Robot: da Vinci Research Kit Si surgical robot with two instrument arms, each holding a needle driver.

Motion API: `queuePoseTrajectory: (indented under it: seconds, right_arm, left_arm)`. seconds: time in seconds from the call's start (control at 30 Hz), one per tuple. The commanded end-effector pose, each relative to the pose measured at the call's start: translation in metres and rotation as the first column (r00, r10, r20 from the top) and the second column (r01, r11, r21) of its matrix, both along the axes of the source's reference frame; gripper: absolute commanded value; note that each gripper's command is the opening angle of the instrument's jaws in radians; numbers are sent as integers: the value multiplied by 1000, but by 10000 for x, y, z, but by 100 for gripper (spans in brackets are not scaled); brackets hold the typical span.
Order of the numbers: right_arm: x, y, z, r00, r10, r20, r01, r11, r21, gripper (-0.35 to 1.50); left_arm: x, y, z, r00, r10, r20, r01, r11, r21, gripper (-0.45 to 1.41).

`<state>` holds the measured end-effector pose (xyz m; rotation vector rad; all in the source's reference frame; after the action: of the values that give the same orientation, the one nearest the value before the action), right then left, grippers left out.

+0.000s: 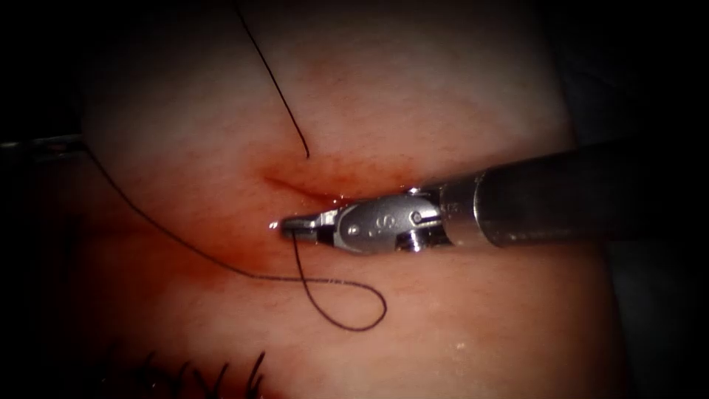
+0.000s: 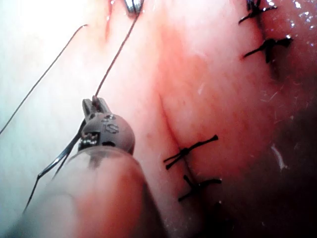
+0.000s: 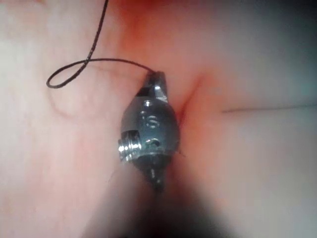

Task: Wound Closure
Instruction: Grasp the suture with the right gripper and pull it through the skin until a short tail remains.

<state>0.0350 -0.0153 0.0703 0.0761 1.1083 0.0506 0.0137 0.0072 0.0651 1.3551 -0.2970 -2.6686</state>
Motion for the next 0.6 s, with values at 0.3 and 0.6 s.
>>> queuePoseTrajectory:
  seconds: [0.3, 0.6]
  right_arm:
    - [-6, -69, -64, 999, -21, -24, 20, 1000, -24, -35]
    - [10, -136, -141, 997, -60, -52, 58, 998, -36, -35]
  left_arm:
    - [-14, -14, 16, 993, 118, -9, -117, 993, 20, -45]
    - [-17, -22, 25, 984, 179, -19, -178, 983, 42, -45]
